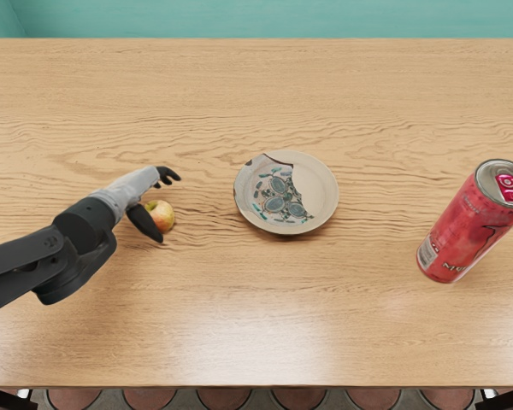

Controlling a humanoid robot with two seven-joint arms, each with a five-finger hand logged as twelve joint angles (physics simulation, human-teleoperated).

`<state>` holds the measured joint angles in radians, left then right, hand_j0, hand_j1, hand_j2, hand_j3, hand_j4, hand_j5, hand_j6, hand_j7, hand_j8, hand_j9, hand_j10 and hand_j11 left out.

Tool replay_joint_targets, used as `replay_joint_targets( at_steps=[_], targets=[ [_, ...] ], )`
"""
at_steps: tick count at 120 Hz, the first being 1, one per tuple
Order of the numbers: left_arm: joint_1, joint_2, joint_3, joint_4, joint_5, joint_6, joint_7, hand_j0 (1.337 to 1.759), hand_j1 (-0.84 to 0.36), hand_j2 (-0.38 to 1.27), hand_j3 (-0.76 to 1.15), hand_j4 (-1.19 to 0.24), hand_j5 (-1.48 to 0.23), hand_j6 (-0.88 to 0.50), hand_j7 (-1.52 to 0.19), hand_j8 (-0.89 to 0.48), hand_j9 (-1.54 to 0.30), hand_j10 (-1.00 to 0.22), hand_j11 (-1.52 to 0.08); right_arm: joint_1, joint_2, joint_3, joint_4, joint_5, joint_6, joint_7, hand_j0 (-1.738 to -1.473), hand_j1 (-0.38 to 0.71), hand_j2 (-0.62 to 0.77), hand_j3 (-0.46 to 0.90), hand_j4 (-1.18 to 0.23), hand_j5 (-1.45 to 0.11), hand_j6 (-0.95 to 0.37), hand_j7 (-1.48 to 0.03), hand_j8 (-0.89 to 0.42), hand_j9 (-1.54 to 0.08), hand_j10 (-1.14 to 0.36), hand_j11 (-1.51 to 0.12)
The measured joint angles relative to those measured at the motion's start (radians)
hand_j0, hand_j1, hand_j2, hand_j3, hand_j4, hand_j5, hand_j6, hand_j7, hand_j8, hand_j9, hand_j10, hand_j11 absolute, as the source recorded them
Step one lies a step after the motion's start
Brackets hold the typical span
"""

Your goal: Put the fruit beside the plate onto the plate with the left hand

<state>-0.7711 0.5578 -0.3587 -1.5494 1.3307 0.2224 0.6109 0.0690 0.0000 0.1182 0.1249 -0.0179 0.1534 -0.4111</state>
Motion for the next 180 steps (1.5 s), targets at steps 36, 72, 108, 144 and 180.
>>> replay_joint_targets(
  at_steps=[36,72,108,144,180],
  targets=[
    [0.001,0.006,0.001,0.011,0.000,0.000,0.000,1.658,-0.03,0.07,0.00,-0.32,-0.42,-0.33,-0.42,-0.33,-0.42,-0.32,-0.42,0.000,0.000,0.000,0.000,0.000,0.000,0.000,-1.658,-0.35,0.00,0.00,0.00,0.00,0.00,0.00,0.00,0.00,0.00,0.00],
    [0.000,-0.003,0.003,0.014,0.000,0.000,0.000,1.658,-0.09,0.08,0.00,-0.38,-0.49,-0.38,-0.49,-0.38,-0.49,-0.38,-0.48,0.000,0.000,0.000,0.000,-0.001,0.000,0.000,-1.658,-0.35,0.00,0.00,0.00,0.00,0.00,0.00,0.00,0.00,0.00,0.00],
    [0.000,-0.004,0.003,0.014,0.000,-0.002,0.000,1.657,-0.16,0.12,0.00,-0.44,-0.58,-0.44,-0.58,-0.44,-0.58,-0.44,-0.58,0.000,0.000,0.000,0.000,-0.001,0.000,0.000,-1.658,-0.35,0.00,0.00,0.00,0.00,0.00,0.00,0.00,0.00,0.00,0.00],
    [0.000,-0.004,0.018,0.016,0.000,-0.002,0.000,1.657,-0.24,0.11,0.00,-0.51,-0.66,-0.51,-0.66,-0.49,-0.67,-0.51,-0.67,0.006,0.000,0.000,0.000,0.000,0.000,0.000,-1.658,-0.35,0.00,0.00,0.00,0.00,0.00,0.00,0.00,0.00,0.00,0.00],
    [-0.002,-0.019,0.022,0.017,0.002,-0.001,0.001,1.654,-0.27,0.18,0.00,-0.62,-0.76,-0.53,-0.77,-0.45,-0.79,-0.60,-0.79,0.008,0.000,0.000,-0.001,-0.001,0.000,0.000,-1.658,-0.35,0.00,0.00,0.00,0.00,0.00,0.00,0.00,0.00,0.00,0.00]
  ],
)
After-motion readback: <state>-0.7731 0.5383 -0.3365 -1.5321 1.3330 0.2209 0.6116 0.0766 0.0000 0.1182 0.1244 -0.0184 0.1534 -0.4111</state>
